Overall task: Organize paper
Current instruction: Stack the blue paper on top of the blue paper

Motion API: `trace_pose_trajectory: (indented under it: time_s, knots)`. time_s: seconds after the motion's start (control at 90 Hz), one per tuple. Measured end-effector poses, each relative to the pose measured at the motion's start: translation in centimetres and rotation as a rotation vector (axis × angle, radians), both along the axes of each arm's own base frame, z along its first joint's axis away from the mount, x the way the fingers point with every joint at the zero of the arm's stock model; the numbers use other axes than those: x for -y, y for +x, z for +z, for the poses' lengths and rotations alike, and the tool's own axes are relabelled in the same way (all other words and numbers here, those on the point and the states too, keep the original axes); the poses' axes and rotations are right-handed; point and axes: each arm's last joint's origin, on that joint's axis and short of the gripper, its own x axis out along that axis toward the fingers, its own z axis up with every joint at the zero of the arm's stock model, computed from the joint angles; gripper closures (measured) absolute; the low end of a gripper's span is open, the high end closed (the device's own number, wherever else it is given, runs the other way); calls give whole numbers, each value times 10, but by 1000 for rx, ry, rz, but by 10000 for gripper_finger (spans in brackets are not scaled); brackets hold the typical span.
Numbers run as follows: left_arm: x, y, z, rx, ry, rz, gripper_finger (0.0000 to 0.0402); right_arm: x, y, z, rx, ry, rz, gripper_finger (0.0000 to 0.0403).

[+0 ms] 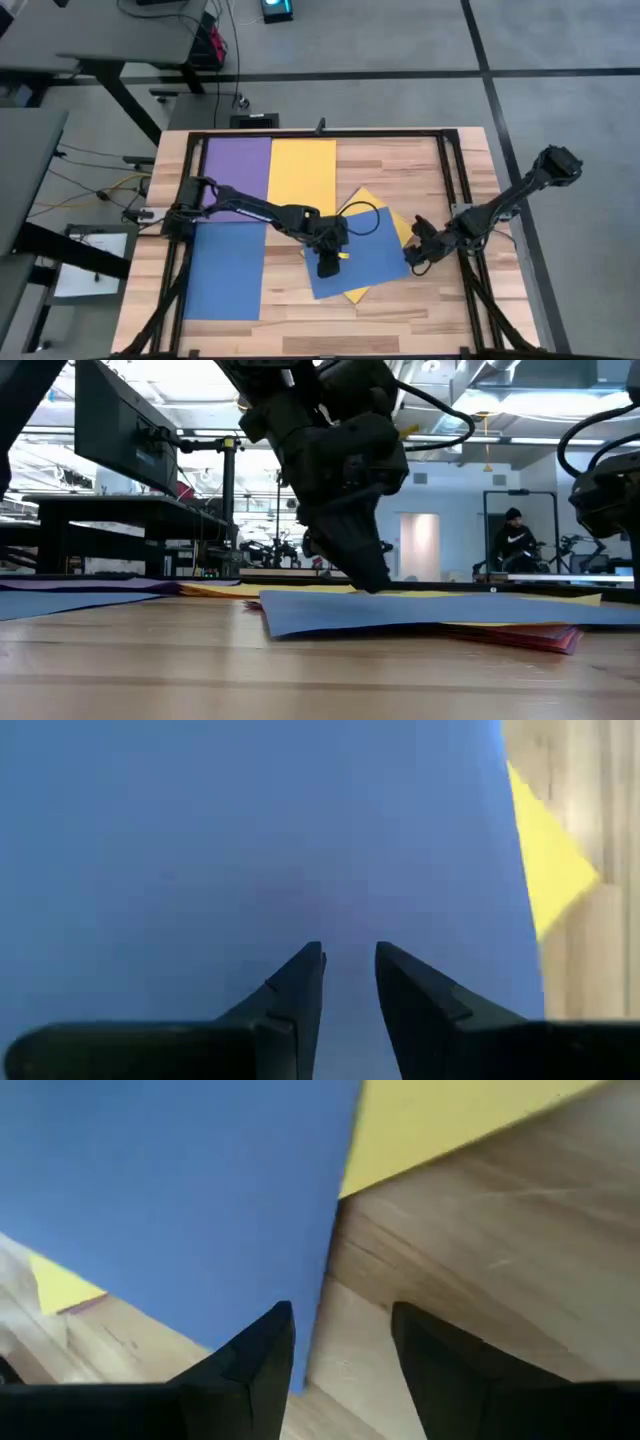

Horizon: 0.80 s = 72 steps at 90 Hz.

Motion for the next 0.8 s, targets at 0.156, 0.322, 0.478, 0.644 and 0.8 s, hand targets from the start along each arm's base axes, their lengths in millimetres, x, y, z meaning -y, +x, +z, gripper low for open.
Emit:
trace_pose_trajectory:
  time_s: [0.156, 0.322, 0.478, 0.644, 0.8]
  knots:
    - [2, 3, -12, -13, -4, 8, 320, -1, 1, -1, 43, 1, 21, 239]
    - [2, 3, -12, -11, -9, 15, 320, -1, 3, -1, 70, -19, 54, 239]
    - [2, 4, -12, -4, -10, 16, 320, -3, 8, 2, 148, -23, 81, 239]
    - [2, 4, -12, -3, -7, 10, 320, -5, 13, 7, 231, -30, 75, 239]
    - [2, 4, -12, -4, -9, 13, 320, -5, 14, 8, 238, -20, 58, 239]
